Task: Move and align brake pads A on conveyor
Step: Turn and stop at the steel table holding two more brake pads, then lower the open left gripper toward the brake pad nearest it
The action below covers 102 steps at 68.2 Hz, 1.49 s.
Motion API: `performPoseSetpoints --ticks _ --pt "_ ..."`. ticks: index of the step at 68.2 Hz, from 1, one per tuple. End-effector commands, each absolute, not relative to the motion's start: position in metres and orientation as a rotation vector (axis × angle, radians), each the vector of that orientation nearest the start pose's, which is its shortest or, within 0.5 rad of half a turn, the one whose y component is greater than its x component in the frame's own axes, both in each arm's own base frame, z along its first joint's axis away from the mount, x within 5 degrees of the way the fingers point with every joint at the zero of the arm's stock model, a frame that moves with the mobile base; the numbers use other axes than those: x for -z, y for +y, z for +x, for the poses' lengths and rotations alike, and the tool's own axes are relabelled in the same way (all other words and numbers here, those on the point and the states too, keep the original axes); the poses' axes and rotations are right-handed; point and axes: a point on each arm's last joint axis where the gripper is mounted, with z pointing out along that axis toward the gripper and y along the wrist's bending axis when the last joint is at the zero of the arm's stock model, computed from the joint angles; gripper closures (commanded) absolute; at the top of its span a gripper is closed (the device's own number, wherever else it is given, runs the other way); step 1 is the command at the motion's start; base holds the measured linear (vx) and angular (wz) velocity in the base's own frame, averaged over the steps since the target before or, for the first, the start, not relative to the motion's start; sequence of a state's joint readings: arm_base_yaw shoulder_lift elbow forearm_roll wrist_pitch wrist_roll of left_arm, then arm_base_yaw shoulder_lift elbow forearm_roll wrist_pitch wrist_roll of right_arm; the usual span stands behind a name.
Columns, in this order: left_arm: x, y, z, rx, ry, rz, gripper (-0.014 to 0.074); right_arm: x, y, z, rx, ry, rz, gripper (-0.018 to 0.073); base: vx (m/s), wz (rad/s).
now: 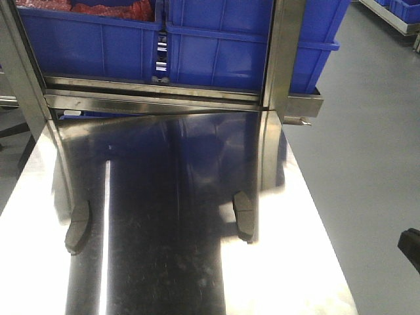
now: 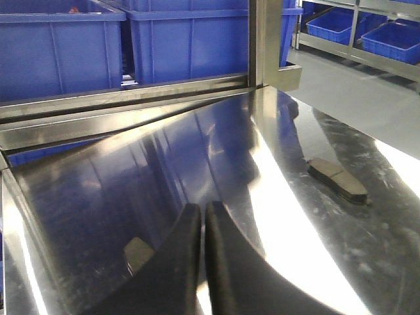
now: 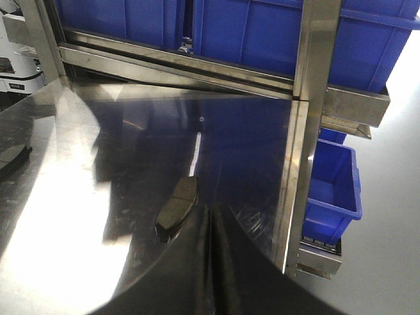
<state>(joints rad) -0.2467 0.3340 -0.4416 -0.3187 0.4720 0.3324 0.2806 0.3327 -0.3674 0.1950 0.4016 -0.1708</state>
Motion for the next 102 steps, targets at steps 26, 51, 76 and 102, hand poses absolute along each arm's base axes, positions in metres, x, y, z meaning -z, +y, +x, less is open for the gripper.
performPoseSetpoints --ticks 26,51,76,102 --pt "-0.3126 -0.0303 0.0713 0.284 1.722 0.327 0.0603 -0.2933 0.0280 0.0773 -0.266 1.742 -0.279 0.0565 0.13 0.05" --pt "-0.3126 -0.0303 0.0713 0.284 1.722 0.327 0.0603 -0.2933 0.0280 0.0773 -0.266 1.742 -0.279 0.0565 0.02 0.02" --pt "-0.3126 -0.0303 0.0713 0.284 1.722 0.327 0.0603 -0.2933 0.0280 0.0773 -0.266 1.742 -0.279 0.0565 0.00 0.00" --pt "-0.3126 -0.0303 0.0713 0.284 1.722 0.327 0.0603 -0.2933 0.0280 0.0773 -0.266 1.742 -0.279 0.0565 0.00 0.00"
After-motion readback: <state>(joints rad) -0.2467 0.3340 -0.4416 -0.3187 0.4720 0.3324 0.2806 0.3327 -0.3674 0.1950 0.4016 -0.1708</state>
